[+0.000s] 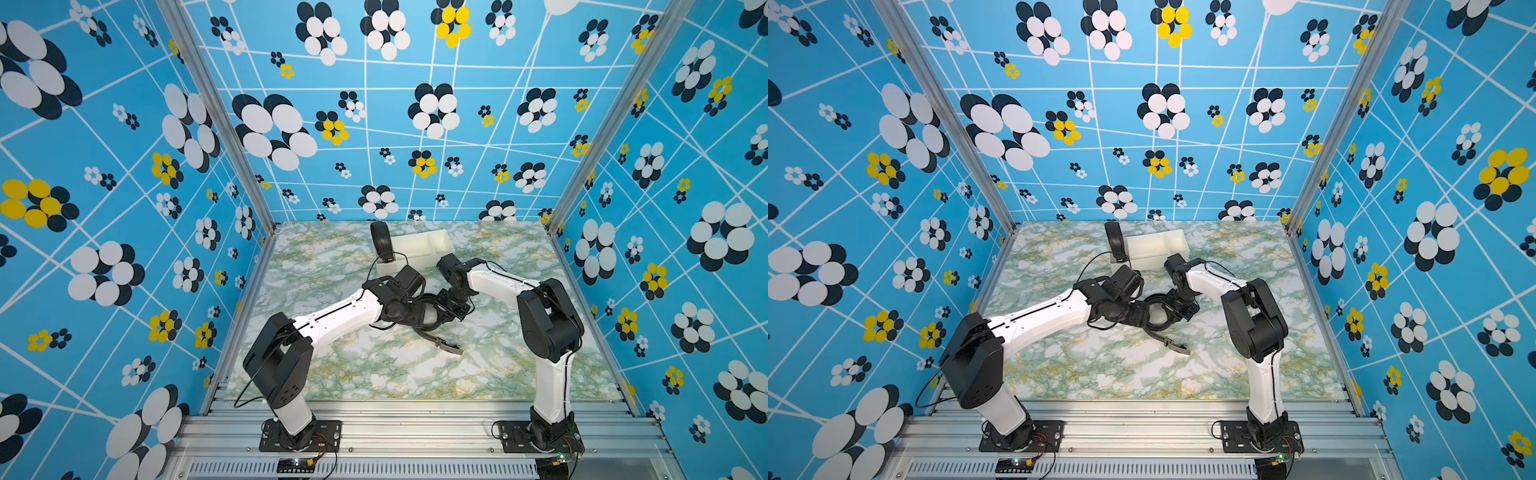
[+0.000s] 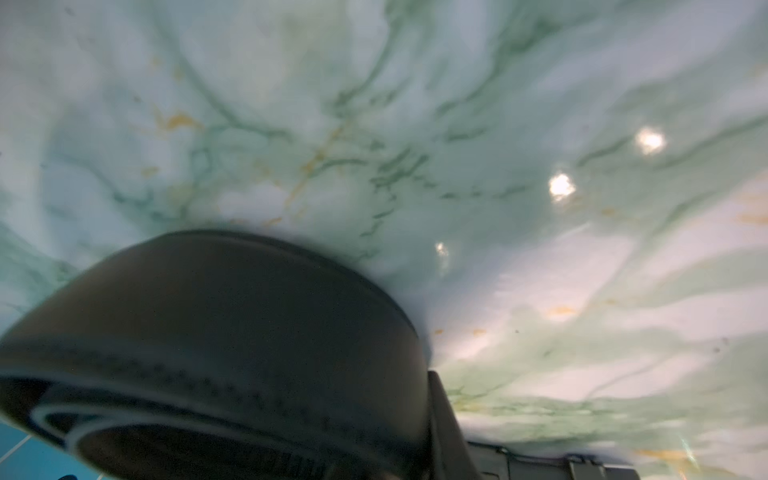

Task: Place the belts into the storage roll
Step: Roll the belt at the center of the board.

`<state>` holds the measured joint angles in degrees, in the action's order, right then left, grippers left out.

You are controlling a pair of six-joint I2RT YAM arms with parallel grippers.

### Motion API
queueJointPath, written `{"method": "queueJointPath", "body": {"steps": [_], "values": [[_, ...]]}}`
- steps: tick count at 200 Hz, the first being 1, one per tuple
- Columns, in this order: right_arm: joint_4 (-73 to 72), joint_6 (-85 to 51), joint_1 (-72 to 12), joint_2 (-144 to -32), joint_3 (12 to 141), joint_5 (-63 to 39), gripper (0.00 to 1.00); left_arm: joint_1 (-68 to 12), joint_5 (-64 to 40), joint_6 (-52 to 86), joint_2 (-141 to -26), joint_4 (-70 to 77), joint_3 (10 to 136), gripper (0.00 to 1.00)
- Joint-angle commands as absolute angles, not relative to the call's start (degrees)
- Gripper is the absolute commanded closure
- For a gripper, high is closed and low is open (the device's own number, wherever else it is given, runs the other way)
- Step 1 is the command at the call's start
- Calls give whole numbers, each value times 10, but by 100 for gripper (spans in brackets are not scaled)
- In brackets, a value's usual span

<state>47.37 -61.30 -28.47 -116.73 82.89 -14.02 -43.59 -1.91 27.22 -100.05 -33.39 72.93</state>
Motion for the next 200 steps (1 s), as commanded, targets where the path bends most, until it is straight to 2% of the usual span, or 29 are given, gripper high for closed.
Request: {"method": "queueJointPath", "body": {"steps": [1, 56, 85, 101, 118, 138, 163, 200], "values": [[479, -612, -294, -1202, 826, -150, 100, -418, -14, 205, -1045, -343, 768, 25], [486, -610, -294, -1208, 836, -151, 100, -398, -16, 178, -1160, -360, 866, 24], [489, -611, -294, -1209, 839, -151, 100, -396, -11, 165, -1212, -390, 917, 41], [489, -610, -294, -1212, 843, -154, 100, -395, -7, 158, -1233, -408, 935, 59], [488, -607, -294, -1211, 845, -152, 100, -393, -1, 150, -1249, -425, 946, 74], [487, -603, -294, -1212, 845, -149, 100, -390, -3, 144, -1257, -429, 945, 86], [480, -602, -294, -1206, 845, -149, 100, -388, 7, 141, -1259, -434, 941, 94], [479, -594, -294, -1193, 859, -146, 100, -387, 29, 146, -1251, -426, 924, 94]]}}
